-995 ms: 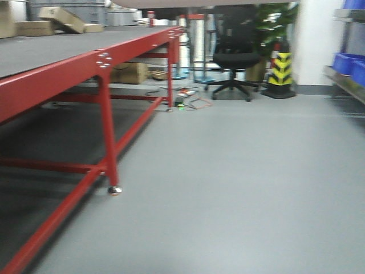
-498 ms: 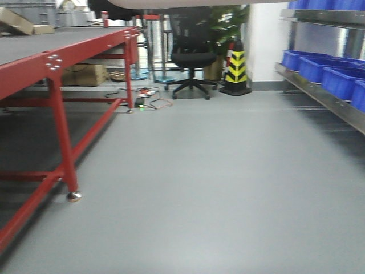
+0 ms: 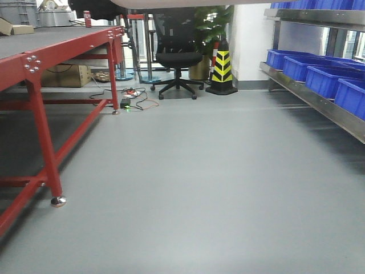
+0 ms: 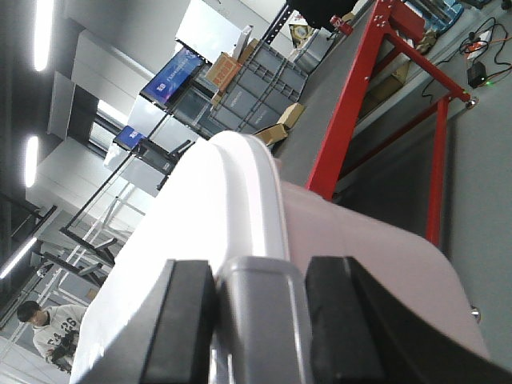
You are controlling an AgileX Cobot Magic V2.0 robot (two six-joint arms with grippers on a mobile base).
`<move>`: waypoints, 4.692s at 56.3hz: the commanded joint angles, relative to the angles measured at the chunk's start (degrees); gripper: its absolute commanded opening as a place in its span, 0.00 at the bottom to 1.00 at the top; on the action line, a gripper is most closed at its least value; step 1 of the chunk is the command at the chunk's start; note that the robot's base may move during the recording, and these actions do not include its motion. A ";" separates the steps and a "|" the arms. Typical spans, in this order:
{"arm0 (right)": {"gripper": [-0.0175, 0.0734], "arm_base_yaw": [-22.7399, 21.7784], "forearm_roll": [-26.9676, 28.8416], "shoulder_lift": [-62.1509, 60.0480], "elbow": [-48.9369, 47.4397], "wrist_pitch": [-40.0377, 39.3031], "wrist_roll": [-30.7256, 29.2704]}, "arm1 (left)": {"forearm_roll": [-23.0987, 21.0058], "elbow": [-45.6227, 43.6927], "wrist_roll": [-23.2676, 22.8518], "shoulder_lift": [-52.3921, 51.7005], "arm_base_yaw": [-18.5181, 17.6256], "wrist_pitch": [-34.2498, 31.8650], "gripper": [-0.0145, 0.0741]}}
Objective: Grab white bin and place on right shelf
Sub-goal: 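Carry the bin with both grippers while driving to the steel shelf, then lower the bin with both grippers onto the upper roller shelf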
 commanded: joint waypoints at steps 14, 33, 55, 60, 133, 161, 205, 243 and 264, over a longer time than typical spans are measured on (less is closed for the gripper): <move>0.26 1.65 3.06 -3.00 -2.12 7.94 -0.19 | -5.21 -2.05 1.79 -3.15 -2.28 13.10 0.02; 0.26 1.65 3.06 -3.00 -2.12 7.94 -0.19 | -5.21 -2.05 1.79 -3.15 -2.28 13.10 0.02; 0.26 1.65 3.06 -3.00 -2.12 7.94 -0.19 | -5.21 -2.05 1.79 -3.15 -2.28 13.10 0.02; 0.26 1.65 3.06 -3.00 -2.12 7.94 -0.19 | -5.21 -2.05 1.79 -3.15 -2.28 13.10 0.02; 0.26 1.65 3.06 -3.00 -2.12 7.89 -0.19 | -5.21 -2.05 1.79 -3.15 -2.28 13.00 0.02; 0.26 1.65 3.06 -3.00 -2.12 7.92 -0.19 | -5.21 -2.05 1.79 -3.15 -2.28 12.88 0.02; 0.26 1.65 3.06 -3.00 -2.12 7.86 -0.19 | -5.21 -2.05 1.79 -3.04 -2.28 12.78 0.02; 0.26 1.65 3.06 -3.00 -2.12 7.86 -0.19 | -5.21 -2.05 1.79 -3.04 -2.28 12.78 0.02; 0.26 1.65 3.06 -3.00 -2.12 7.68 -0.19 | -5.21 -2.05 1.79 -3.04 -2.28 12.78 0.02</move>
